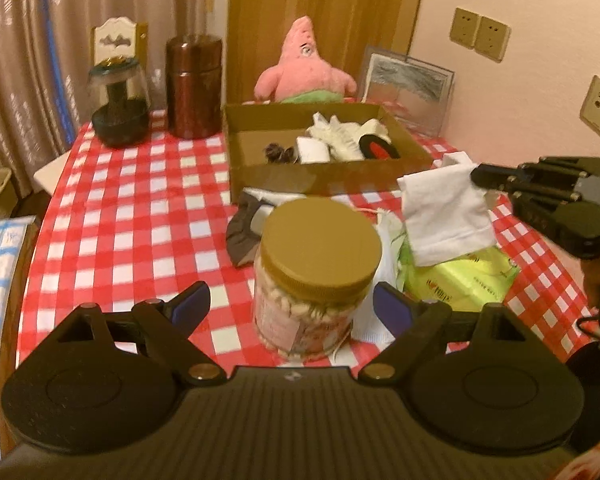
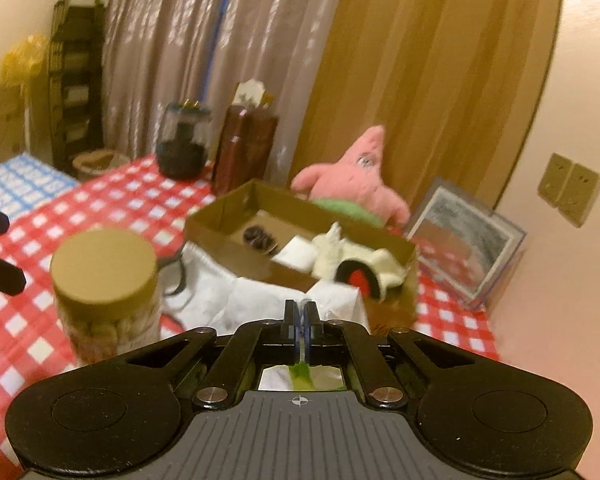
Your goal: Organize soft objects
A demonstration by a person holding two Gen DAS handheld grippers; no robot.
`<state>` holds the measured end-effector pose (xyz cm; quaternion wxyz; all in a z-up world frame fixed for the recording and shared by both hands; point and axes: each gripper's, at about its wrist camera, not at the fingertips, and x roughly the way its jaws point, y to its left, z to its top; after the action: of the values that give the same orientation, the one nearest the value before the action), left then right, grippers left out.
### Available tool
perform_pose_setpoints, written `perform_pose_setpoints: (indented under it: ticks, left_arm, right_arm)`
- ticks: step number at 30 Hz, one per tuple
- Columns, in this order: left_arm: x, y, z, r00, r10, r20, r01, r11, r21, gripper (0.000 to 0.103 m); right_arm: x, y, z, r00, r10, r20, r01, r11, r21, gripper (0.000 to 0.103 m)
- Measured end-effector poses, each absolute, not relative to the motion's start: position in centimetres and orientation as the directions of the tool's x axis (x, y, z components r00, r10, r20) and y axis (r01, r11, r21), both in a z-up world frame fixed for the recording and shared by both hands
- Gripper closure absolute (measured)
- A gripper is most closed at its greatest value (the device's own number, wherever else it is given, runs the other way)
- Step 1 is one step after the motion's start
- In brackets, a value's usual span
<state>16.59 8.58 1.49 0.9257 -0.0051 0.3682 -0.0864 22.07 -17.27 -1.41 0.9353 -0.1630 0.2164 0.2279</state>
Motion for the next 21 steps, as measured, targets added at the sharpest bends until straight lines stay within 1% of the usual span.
perform_pose_setpoints:
  ticks: [10,17,21]
  left_arm:
    - [20.9,8.2,3.7,0.698,-0.236,-0.675,0.248,0.965,-0.081,0.016]
    - [25.9,8.2,4.3,0.654,-0.283,-0.702,0.312,0.946,-0.090,0.020]
    - [29.0,8.3,4.2,0.628,-0.280,-0.726,0.337,0.939,-0.070,0.021]
  right_arm:
    - [23.4,-20.3,2.8,0.838,0.345,-0.424,-0.455,0.869,-0.192,0.101]
    - [24.4,-20.7,3.0,0.837,0.344,-0.426,-0.457,0.868,-0.197,0.101]
    - [25.1,-20.8,2.9,0.831,0.350,-0.433,-0.462,0.867,-0.186,0.101]
